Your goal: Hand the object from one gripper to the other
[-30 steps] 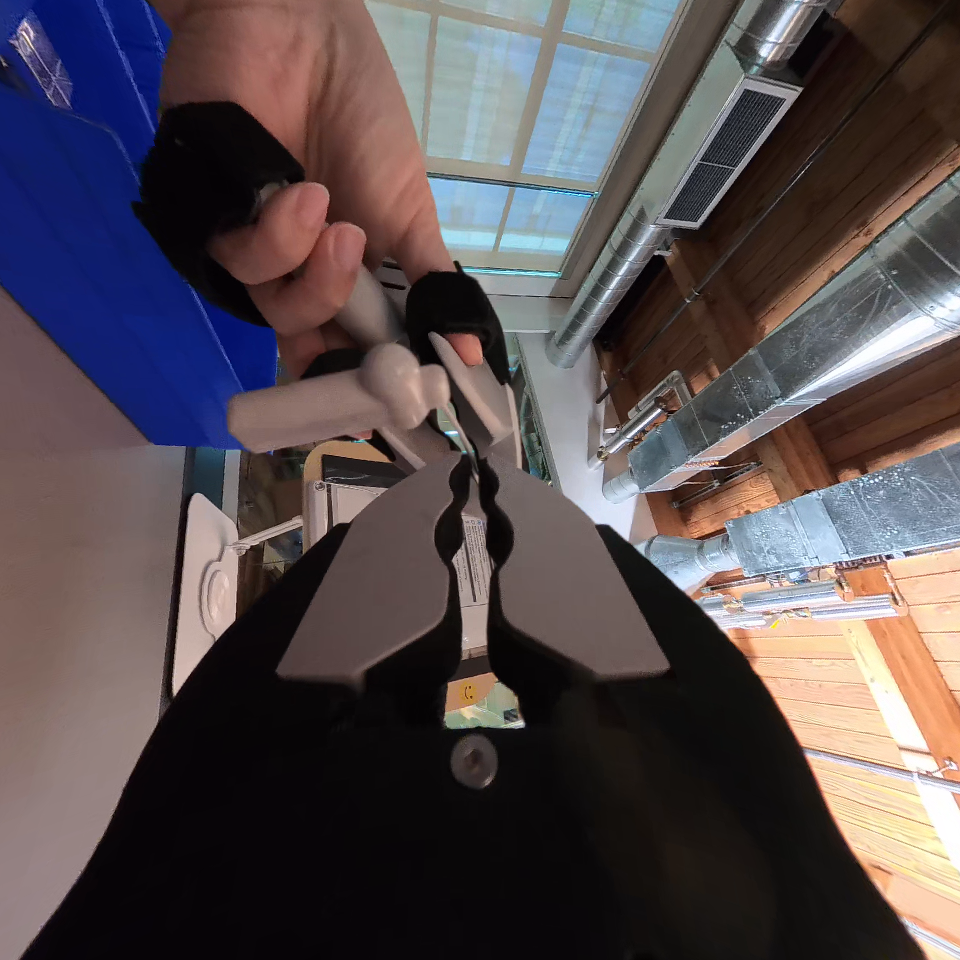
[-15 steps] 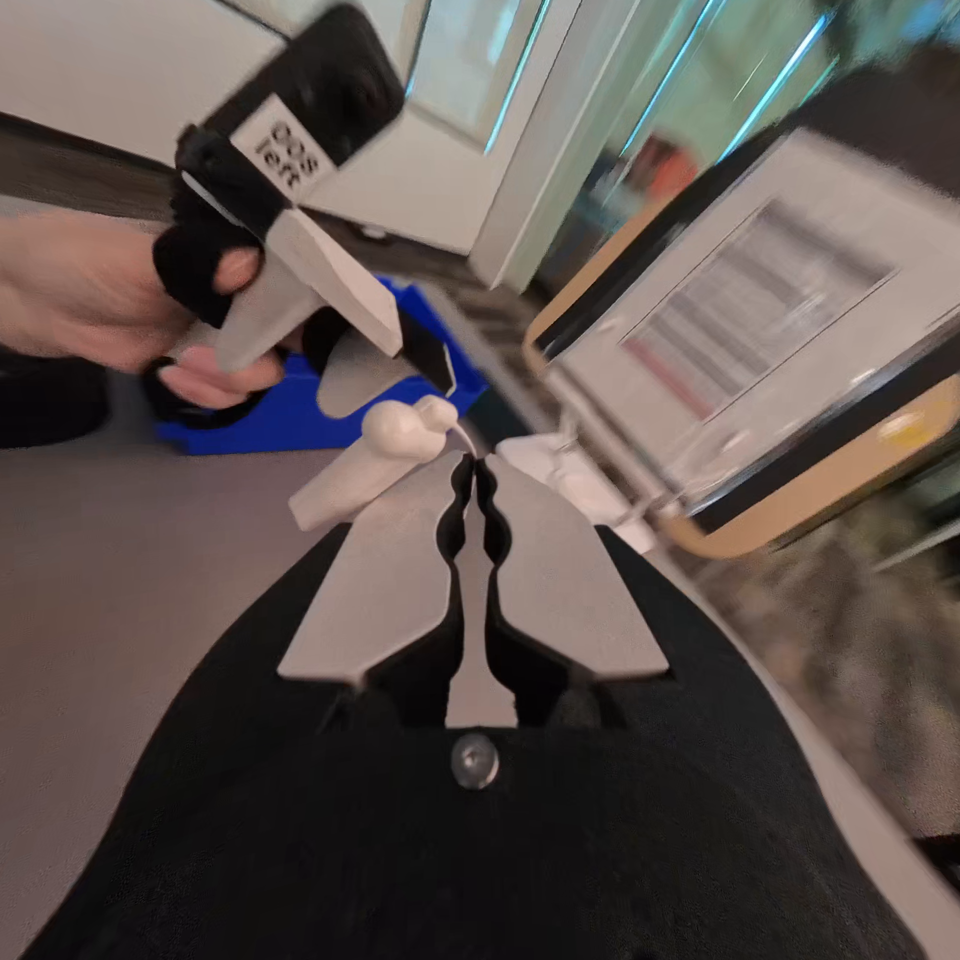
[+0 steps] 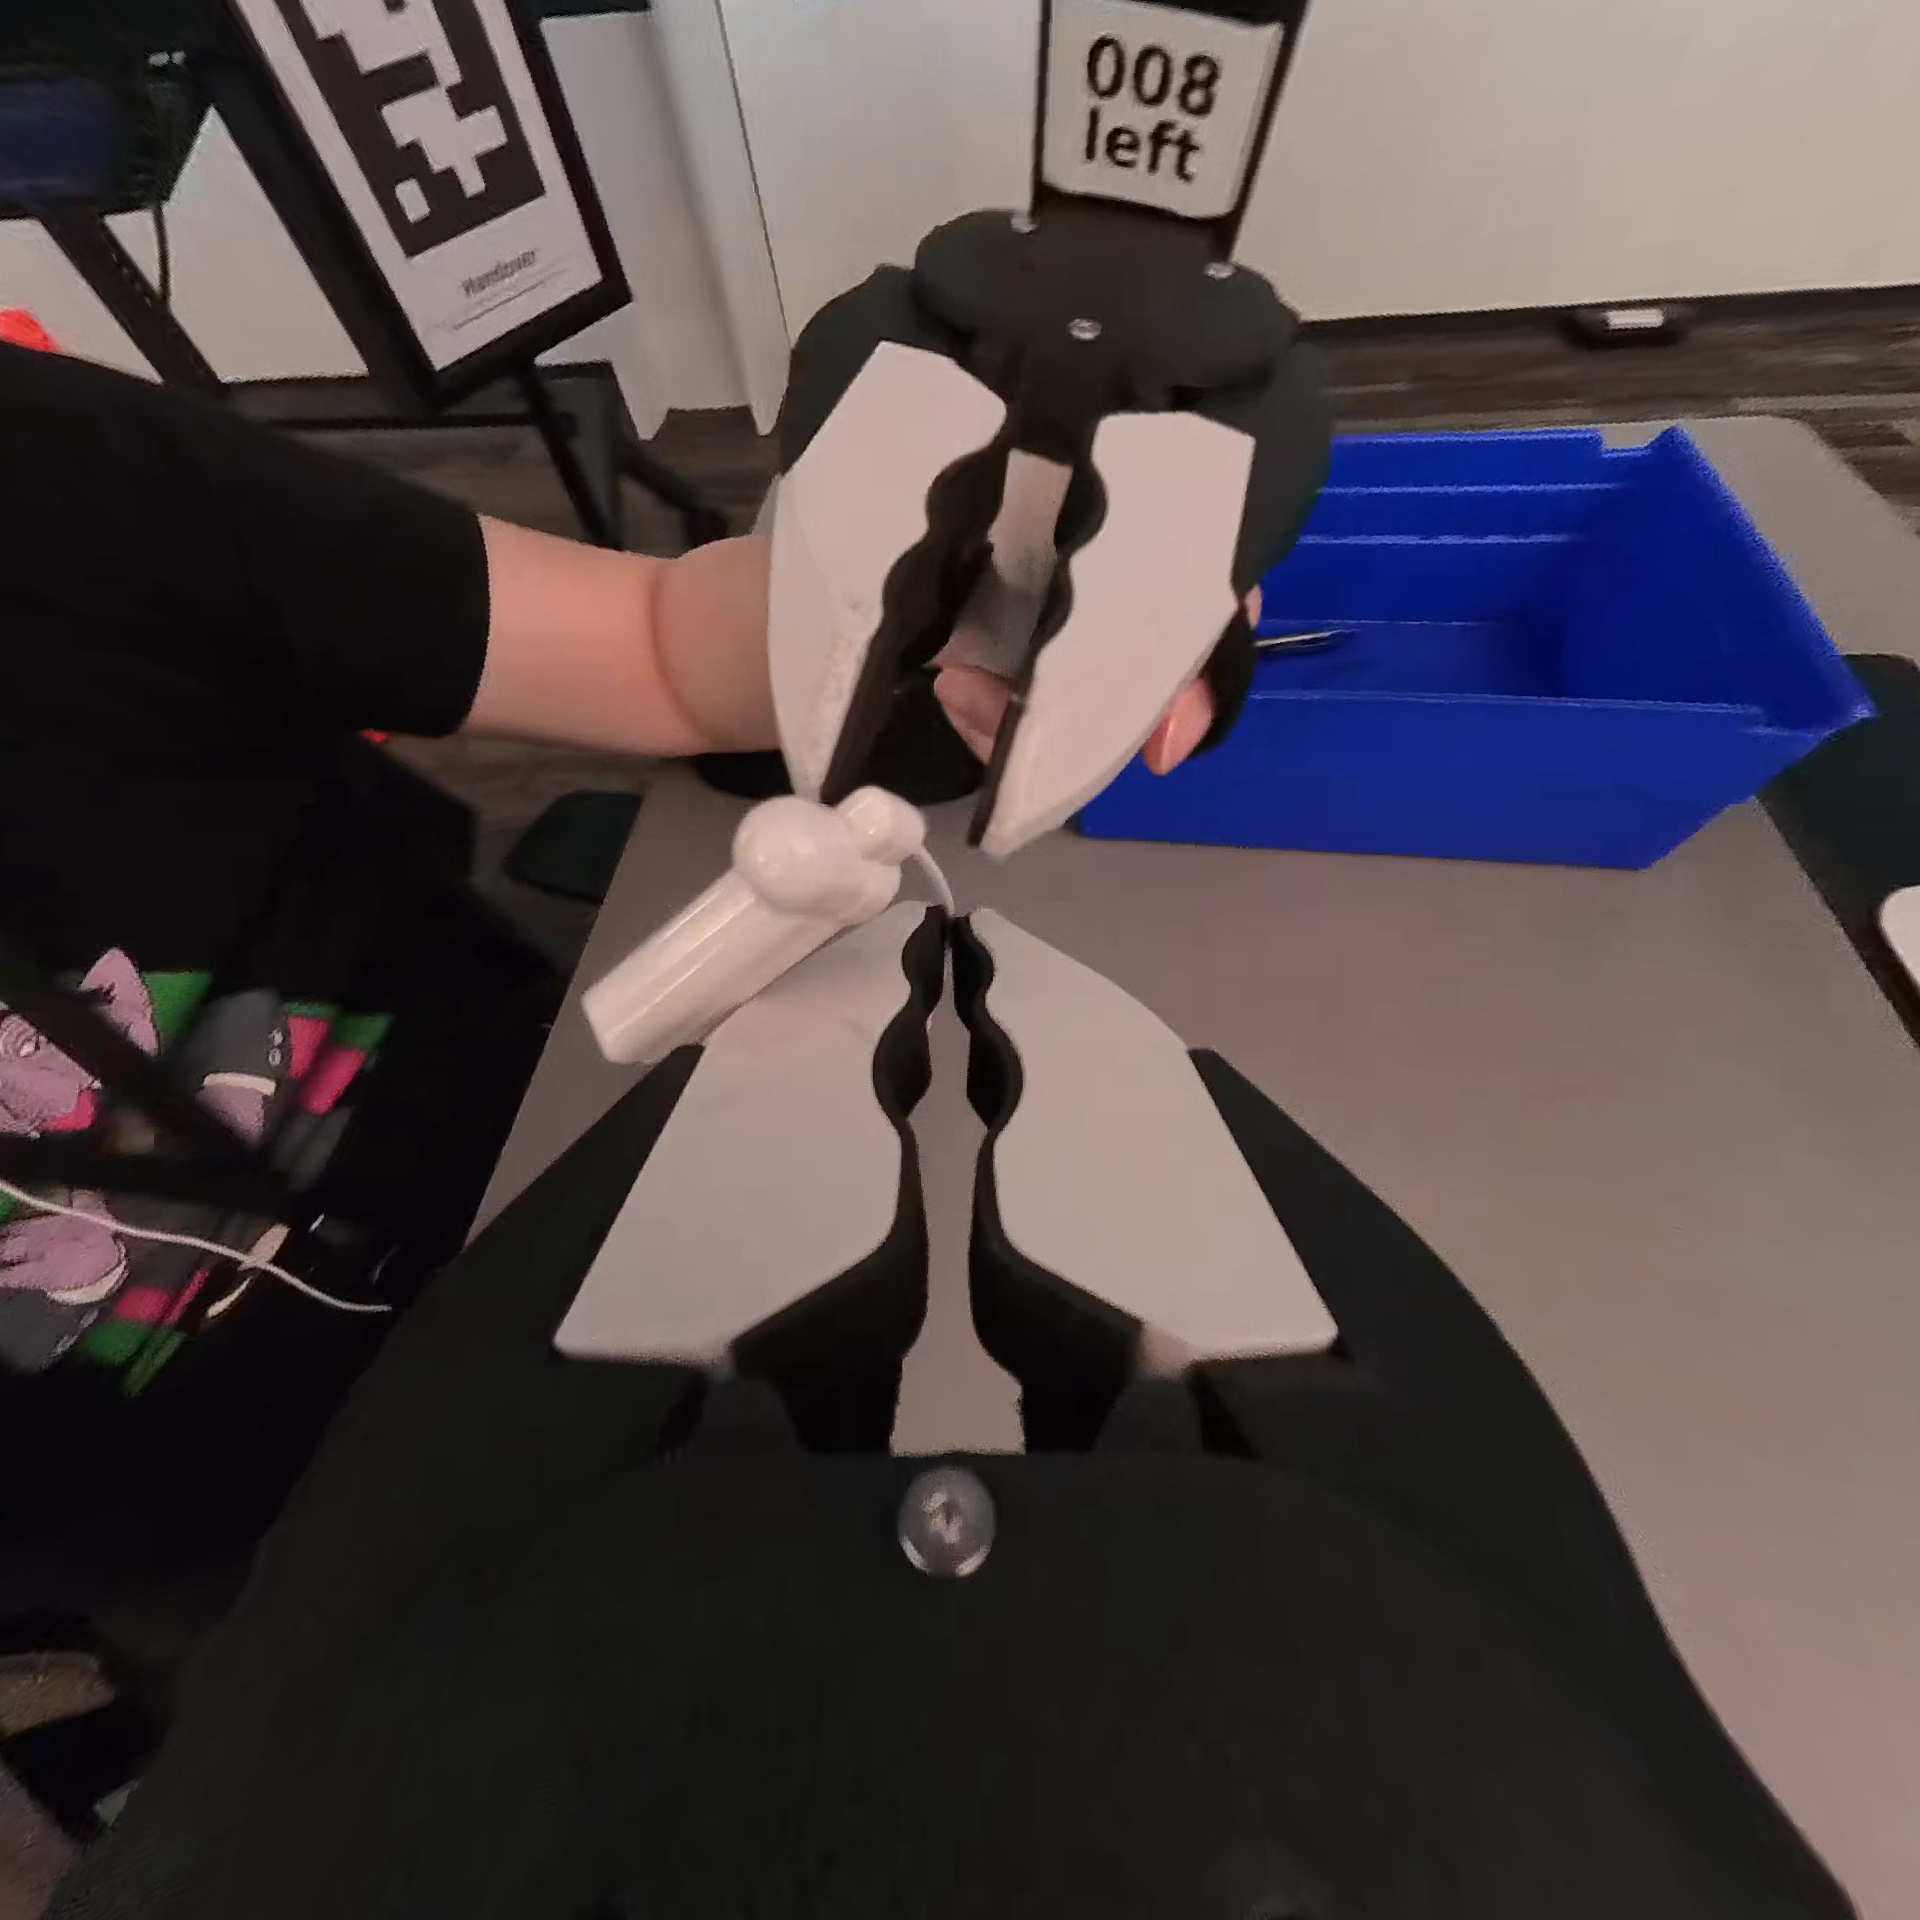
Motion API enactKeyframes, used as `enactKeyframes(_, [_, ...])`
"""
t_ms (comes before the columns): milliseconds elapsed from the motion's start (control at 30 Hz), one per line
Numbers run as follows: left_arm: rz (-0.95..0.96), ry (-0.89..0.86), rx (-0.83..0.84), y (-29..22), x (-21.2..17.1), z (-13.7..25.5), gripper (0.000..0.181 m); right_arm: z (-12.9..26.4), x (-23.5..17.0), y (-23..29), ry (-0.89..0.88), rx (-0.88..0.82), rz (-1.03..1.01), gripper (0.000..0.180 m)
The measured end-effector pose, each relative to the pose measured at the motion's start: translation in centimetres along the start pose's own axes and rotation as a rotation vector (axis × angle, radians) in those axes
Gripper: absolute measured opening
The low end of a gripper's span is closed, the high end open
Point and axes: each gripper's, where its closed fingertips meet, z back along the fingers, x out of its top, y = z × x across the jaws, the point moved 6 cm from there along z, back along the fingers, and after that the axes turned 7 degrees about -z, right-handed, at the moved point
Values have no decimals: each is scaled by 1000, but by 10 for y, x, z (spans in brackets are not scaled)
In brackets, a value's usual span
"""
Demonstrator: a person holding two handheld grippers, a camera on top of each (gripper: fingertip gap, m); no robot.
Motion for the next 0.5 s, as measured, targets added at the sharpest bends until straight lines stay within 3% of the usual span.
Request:
enactKeyframes(133, [-38, 37, -31, -6, -7, -9, 16, -5, -2, 4, 23, 24, 20, 2])
enactKeyframes(300, [-103, 64, 77, 0, -7, -8, 0, -3, 1, 0, -23, -37, 84, 2])
enactKeyframes(333, [-112, 49, 114, 3, -4, -5, 0, -2, 4, -4, -62, -95, 118, 7])
enactKeyframes(400, [-101, -1, 202, 11, 3, 5, 0, 1, 6, -12, -121, -213, 183, 40])
enactKeyframes(500, [-18, -162, 380, 29, 14, 30, 0, 8, 9, -25, -147, -418, 287, 45])
